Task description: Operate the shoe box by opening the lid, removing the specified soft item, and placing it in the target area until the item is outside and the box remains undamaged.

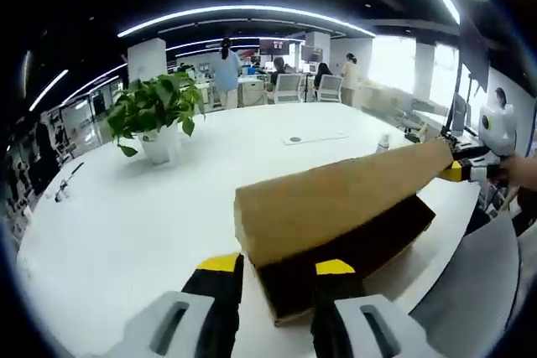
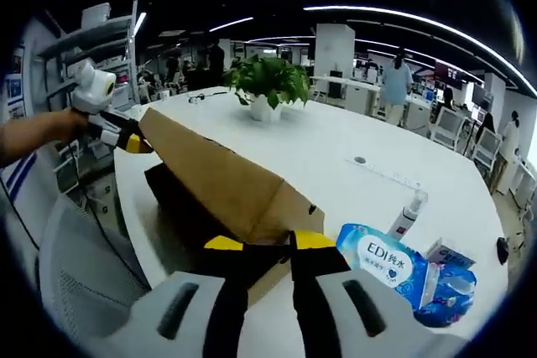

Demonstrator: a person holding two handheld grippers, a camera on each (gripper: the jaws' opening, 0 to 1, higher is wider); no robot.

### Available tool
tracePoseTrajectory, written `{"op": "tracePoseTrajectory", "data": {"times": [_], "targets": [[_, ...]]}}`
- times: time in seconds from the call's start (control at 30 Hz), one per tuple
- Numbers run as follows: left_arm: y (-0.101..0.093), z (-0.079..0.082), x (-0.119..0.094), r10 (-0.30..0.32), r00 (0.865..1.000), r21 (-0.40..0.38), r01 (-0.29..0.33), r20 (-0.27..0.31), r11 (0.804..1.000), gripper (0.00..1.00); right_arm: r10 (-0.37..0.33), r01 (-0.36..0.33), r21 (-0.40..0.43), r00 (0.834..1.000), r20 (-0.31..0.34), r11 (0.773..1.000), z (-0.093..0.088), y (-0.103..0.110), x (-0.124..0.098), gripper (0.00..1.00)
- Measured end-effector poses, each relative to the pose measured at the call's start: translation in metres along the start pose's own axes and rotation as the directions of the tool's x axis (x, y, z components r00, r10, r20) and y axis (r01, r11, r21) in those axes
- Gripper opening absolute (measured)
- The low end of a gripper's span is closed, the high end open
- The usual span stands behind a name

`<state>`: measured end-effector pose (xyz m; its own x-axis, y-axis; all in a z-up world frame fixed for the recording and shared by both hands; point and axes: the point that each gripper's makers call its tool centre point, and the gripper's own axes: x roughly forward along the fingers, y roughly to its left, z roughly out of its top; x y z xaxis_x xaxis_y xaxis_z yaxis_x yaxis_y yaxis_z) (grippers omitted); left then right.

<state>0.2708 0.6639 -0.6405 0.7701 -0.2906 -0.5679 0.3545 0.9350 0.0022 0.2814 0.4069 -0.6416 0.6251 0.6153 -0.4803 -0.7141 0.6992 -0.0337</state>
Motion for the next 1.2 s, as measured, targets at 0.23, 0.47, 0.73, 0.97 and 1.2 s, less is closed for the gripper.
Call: {"op": "tracePoseTrajectory", "data": {"times": [0.23,0.47,0.73,0.97,1.2], "targets": [[-0.005,-0.014,0.001,-0.005,1.000,0.084,0.007,-0.023,0.996,0.40,0.033,-0.033,-0.037,0.999,-0.015,0.999,-0.013,0.008,0.001,0.19],[-0.008,-0.025,-0.001,-0.030,0.999,0.076,0.032,-0.029,0.997,0.42,0.083,-0.085,-0.047,0.996,-0.039,0.995,-0.025,0.021,0.001,0.27],[-0.015,-0.039,0.004,-0.057,0.997,0.056,0.060,-0.056,0.997,0.46,0.111,-0.113,-0.034,0.991,-0.072,0.993,-0.040,0.029,0.006,0.32],[-0.019,-0.055,0.009,-0.076,0.992,0.062,0.083,-0.099,0.995,0.48,0.141,-0.146,-0.043,0.984,-0.114,0.988,-0.054,0.033,0.011,0.36],[-0.022,-0.065,0.015,-0.091,0.987,0.044,0.097,-0.132,0.994,0.50,0.159,-0.163,-0.017,0.977,-0.139,0.987,-0.064,0.037,0.017,0.40]]}}
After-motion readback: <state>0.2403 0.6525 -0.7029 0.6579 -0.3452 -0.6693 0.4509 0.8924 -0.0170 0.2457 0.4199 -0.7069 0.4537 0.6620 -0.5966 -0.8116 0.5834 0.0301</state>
